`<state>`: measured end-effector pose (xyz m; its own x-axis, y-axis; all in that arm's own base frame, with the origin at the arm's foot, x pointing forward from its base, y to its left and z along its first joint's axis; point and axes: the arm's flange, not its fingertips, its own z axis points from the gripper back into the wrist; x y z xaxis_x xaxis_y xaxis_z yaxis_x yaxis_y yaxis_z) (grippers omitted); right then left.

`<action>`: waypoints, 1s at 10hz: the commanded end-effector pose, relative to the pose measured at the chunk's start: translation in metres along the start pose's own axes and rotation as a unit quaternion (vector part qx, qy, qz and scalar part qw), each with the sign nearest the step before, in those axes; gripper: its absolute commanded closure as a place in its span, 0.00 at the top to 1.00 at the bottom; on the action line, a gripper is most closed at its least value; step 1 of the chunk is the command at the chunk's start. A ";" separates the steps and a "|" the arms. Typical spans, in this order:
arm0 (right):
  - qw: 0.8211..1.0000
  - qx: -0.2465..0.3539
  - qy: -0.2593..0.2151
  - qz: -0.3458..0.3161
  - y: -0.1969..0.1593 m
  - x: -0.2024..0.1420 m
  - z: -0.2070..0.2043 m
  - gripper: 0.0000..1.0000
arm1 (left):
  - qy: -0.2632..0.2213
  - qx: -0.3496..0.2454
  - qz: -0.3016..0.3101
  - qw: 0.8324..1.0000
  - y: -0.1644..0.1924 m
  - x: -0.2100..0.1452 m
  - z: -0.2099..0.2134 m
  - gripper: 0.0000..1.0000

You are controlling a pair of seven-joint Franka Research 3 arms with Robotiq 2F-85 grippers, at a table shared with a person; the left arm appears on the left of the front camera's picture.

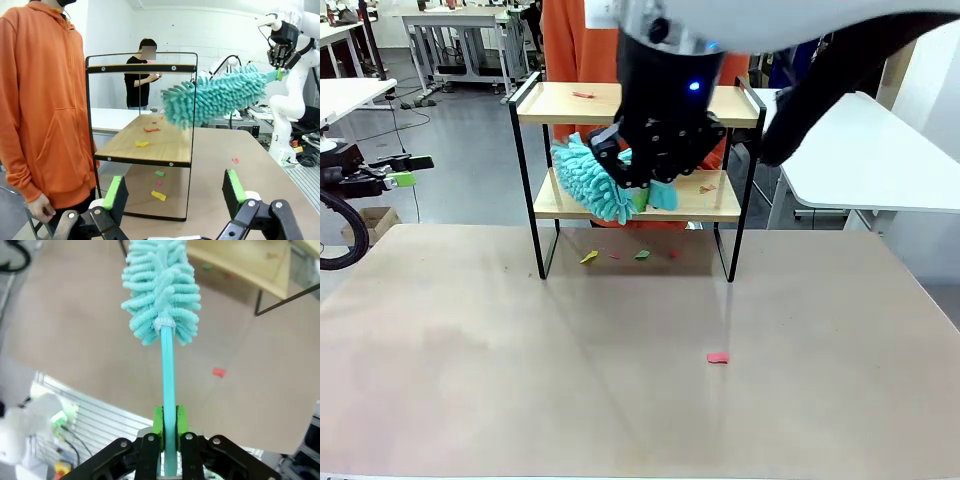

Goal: Clean the shelf.
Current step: Clean the specific section of the Shelf indicated by the human with the Duster.

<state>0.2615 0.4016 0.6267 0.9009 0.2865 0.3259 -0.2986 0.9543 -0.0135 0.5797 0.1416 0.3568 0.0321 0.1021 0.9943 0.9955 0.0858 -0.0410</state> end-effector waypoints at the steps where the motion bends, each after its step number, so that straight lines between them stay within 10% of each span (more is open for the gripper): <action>1: 0.998 -0.030 -0.036 -0.052 0.031 0.022 -0.015 0.13 | 0.005 0.001 -0.003 1.000 -0.004 0.002 -0.001 1.00; 10: 0.996 -0.040 -0.056 -0.062 0.050 0.035 -0.053 0.13 | 0.005 0.001 -0.003 1.000 -0.004 0.002 -0.001 1.00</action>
<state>0.2973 0.4699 0.5829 0.8933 0.1466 0.4249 -0.1462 0.9887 -0.0338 0.5796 0.1417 0.3564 0.0330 0.1024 0.9942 0.9954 0.0862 -0.0419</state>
